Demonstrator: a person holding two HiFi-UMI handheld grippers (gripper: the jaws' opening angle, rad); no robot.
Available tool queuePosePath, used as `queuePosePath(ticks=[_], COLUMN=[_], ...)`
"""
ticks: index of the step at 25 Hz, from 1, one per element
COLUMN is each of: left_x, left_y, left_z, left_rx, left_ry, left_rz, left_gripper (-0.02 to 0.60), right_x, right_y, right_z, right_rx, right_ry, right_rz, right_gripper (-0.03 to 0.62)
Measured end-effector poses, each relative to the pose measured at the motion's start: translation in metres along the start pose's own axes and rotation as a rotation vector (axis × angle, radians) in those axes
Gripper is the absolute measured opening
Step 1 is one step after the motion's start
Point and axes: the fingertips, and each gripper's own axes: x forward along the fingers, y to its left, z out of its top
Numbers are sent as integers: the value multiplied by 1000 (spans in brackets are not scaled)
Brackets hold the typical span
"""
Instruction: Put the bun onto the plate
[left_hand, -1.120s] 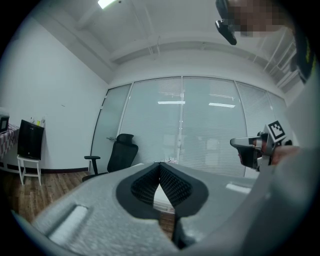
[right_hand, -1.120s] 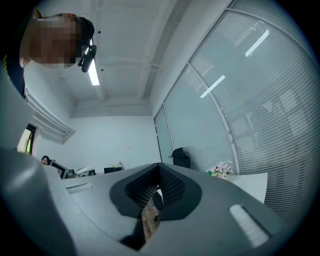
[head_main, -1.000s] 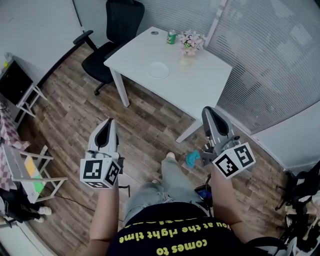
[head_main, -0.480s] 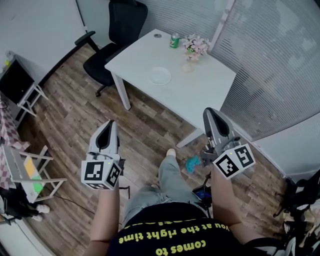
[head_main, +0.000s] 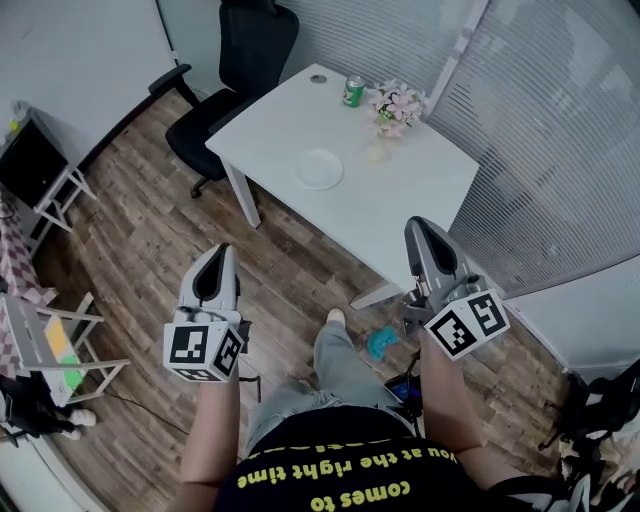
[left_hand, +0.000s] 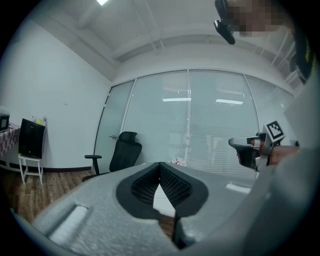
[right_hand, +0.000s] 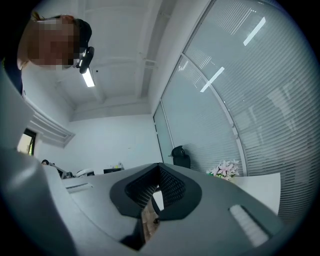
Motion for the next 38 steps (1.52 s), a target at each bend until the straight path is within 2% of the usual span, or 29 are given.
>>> queuePosePath(ticks=[17,38], left_x=[91,176], left_y=[9,-1], left_z=[16,22], left_rx=[-11,-3], left_ry=[5,3], left_rz=[60,134], left_gripper=[0,0], right_x=[84,147], right_y=[-71,-150], right_z=[18,34], right_rx=[12,31], right_ry=[28,31], right_rz=[62,135], right_gripper=[3,3])
